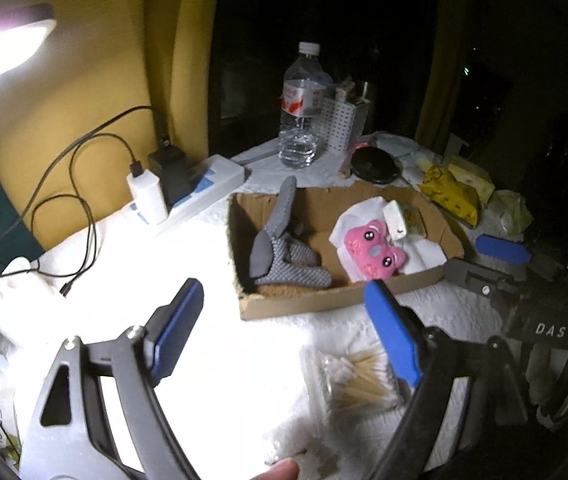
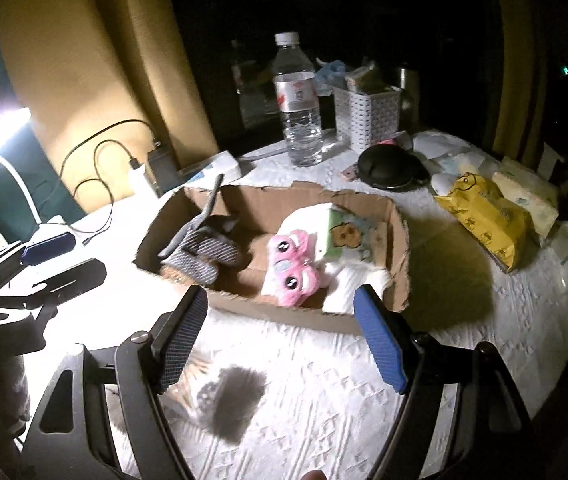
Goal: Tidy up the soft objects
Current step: 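Withdraw both tools from the box toward the cotton swabs and bubble wrap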
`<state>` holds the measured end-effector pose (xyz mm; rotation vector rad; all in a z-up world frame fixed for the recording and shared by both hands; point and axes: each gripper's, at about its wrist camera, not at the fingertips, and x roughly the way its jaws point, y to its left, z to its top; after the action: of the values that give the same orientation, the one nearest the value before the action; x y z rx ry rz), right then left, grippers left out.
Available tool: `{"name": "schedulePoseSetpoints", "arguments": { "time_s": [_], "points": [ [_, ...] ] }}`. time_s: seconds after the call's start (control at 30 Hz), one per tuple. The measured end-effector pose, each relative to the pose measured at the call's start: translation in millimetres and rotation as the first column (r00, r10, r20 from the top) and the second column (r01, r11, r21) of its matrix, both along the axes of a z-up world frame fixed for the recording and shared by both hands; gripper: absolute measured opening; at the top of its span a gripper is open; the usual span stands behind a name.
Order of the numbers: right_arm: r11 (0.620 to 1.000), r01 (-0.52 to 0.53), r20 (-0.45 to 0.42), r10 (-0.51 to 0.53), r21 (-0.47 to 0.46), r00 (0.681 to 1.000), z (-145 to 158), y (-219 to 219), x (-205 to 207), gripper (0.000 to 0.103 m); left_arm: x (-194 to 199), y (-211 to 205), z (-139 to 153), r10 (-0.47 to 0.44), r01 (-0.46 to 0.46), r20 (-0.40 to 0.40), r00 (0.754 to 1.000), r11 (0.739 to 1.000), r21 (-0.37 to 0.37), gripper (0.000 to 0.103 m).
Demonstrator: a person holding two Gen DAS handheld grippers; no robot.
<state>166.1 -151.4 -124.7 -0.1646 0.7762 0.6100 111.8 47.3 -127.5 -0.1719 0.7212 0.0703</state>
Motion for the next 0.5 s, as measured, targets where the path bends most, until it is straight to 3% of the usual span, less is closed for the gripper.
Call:
{"name": "schedulePoseSetpoints", "arguments": {
  "time_s": [0.5],
  "points": [
    [0.999, -0.046, -0.031, 0.046, -0.009, 0.998, -15, 19, -31, 0.079, -39, 15, -17, 0.033, -0.033, -0.03, 0.999, 0.999, -0.021, 0.084]
  ]
}}
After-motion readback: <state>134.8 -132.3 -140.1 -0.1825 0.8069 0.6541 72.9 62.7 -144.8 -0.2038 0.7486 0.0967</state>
